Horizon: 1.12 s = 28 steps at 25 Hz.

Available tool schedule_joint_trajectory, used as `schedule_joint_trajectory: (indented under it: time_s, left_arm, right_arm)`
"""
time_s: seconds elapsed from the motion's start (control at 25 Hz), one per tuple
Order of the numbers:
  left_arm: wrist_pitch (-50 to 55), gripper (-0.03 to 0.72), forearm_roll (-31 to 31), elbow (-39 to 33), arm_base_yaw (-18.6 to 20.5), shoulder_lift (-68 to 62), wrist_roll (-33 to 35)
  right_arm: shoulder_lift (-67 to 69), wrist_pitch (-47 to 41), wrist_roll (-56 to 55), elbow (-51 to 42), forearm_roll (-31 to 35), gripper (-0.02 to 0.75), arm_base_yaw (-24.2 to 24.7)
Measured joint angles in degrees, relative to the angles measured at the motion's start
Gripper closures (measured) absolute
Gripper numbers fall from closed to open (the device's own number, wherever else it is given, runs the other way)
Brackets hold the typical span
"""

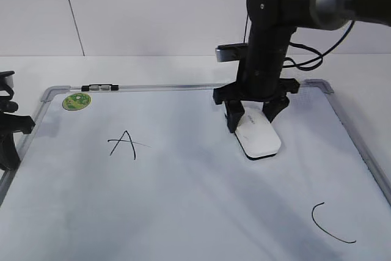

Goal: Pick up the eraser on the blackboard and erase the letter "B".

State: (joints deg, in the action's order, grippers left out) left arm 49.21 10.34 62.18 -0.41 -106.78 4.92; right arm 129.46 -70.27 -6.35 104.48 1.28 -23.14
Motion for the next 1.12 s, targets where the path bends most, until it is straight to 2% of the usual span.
schedule_joint_trajectory:
  time_s: [0.12,0.36,0.68,0.88,1.12]
  left_arm:
    - [0.0,0.669,0.0,0.0,0.0,0.0,0.0]
    - [0.0,0.669,0.0,0.0,0.0,0.0,0.0]
    - [0.25,0.669,-0.21,0.0,0.0,0.0,0.0]
    - [0.25,0.669,-0.21,0.0,0.0,0.0,0.0]
    - [0.25,0.669,-0.21,0.0,0.0,0.0,0.0]
  right_arm:
    - [0.0,0.08,-0.39,0.12,0.03,0.224,1.79]
    - [0.0,0.08,-0.49,0.12,-0.45,0.224,0.81]
    - [0.0,0.53,-0.14,0.12,-8.04,0.224,-8.19]
    - [0.0,0.53,0.22,0.12,-4.18,0.224,-14.58]
    - [0.04,0.53,0.32,0.12,-1.76,0.224,-15.69]
